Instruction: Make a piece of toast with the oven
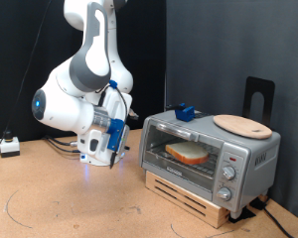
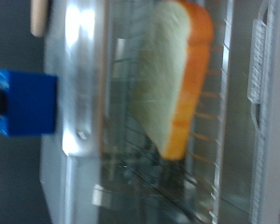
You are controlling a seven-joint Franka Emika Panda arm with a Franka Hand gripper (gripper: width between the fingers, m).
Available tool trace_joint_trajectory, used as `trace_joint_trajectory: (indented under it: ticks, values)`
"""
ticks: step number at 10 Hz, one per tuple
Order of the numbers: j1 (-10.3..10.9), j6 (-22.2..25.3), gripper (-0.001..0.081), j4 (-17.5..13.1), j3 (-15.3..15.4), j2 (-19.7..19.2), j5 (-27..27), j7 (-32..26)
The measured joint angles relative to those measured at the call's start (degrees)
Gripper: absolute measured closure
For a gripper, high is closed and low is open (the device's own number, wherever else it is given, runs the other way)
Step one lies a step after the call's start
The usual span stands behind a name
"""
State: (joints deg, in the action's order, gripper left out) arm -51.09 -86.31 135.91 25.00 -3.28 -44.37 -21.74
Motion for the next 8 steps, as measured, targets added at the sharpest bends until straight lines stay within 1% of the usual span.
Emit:
trace_joint_trajectory:
  ticks: [2,3,4,5,6,7,8]
  values:
    - [0.7,3.7,-0.0004,-4.5,1.5,-5.0,-0.2,1.7]
    - [1.3,4.1,-0.0004,-6.6,2.2,-7.5,-0.2,1.7]
    - [2.0,2.8,-0.0004,-8.2,2.8,-9.4,-0.2,1.7]
    - [2.7,2.0,-0.0004,-9.3,3.0,-10.6,-0.2,1.8]
    - [2.7,2.0,-0.0004,-9.2,2.9,-10.6,-0.2,1.8]
    - [2.6,2.0,-0.0004,-9.2,2.7,-10.7,-1.3,1.8]
    - [2.4,0.6,-0.0004,-9.3,2.5,-10.9,-3.5,1.4]
